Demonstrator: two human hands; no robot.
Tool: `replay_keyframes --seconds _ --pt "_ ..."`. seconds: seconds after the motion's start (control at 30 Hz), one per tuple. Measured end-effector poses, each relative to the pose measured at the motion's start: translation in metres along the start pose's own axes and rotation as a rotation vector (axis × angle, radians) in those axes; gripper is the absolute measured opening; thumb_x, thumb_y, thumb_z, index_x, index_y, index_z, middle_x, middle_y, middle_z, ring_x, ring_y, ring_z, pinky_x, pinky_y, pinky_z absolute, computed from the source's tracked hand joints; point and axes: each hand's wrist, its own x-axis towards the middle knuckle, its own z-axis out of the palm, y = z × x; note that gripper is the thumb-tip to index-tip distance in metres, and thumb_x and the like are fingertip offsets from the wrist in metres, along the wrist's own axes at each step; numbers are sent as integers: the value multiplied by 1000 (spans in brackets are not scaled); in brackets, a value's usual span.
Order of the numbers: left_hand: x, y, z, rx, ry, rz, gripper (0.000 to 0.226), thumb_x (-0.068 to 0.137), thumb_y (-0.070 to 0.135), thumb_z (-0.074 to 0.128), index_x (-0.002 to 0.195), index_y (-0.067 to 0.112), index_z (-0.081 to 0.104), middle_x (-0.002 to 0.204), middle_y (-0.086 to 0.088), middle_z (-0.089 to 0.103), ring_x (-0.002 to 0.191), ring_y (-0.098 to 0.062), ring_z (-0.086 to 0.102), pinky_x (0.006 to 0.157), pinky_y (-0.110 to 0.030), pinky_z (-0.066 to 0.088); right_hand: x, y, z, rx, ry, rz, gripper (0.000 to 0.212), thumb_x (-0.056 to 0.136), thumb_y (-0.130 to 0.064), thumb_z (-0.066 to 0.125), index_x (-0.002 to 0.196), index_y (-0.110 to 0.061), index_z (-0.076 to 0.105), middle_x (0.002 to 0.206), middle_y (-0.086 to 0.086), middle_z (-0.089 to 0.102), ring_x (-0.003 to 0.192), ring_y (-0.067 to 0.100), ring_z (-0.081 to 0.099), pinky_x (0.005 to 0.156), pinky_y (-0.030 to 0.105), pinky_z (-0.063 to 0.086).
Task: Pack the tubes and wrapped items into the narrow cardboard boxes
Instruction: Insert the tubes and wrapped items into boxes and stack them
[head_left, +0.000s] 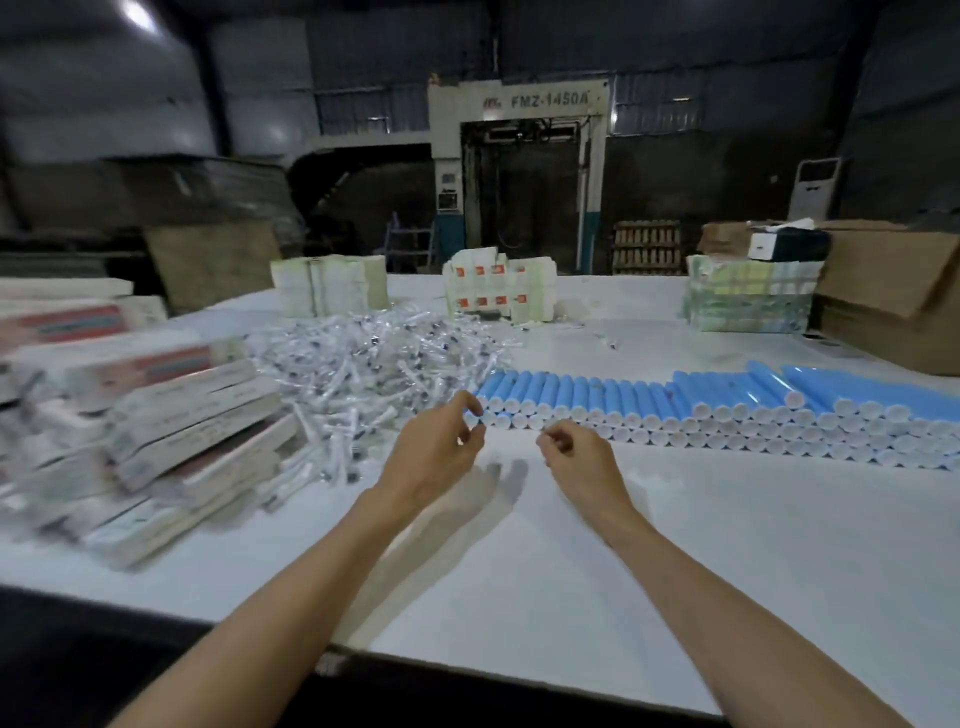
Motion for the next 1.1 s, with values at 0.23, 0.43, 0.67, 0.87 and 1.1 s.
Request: replay_keyframes --seconds 0.23,0.43,0.67,0.87,1.1 --pt "-21 -68 -97 656 239 -155 29 105 26 61 131 14 64 126 -11 69 113 -33 59 91 -45 50 7 12 3 57 -9 -13 20 98 -21 67 78 -23 69 71 -11 70 71 12 68 66 33 51" --pt "-15 -117 -191 937 309 -336 32 103 20 58 127 1 65 128 -22 64 115 -42 57 94 -52 45 8 10 7 57 -37 -64 21 97 -21 67 77 -25 69 70 -14 69 73 16 69 69 35 52" --pt "-31 -143 -197 934 104 -412 46 108 49 56 112 9 76 120 -16 72 116 -37 62 98 -52 50 4 4 4 73 -63 -69 21 97 -19 66 77 -24 68 71 -8 68 75 22 68 72 39 54" --pt "-14 -140 -201 816 145 -367 31 100 36 75 94 9 61 89 -10 66 75 -27 62 63 -37 47 2 -2 2 67 -76 -72 20 98 -18 66 78 -21 69 73 -2 69 78 23 68 76 40 54" --pt "-1 -158 -200 808 47 -434 34 104 44 68 107 14 52 85 -1 60 70 -22 59 53 -33 39 -1 -5 1 58 -95 -78 19 98 -19 65 80 -19 69 75 -2 69 78 22 65 75 39 52"
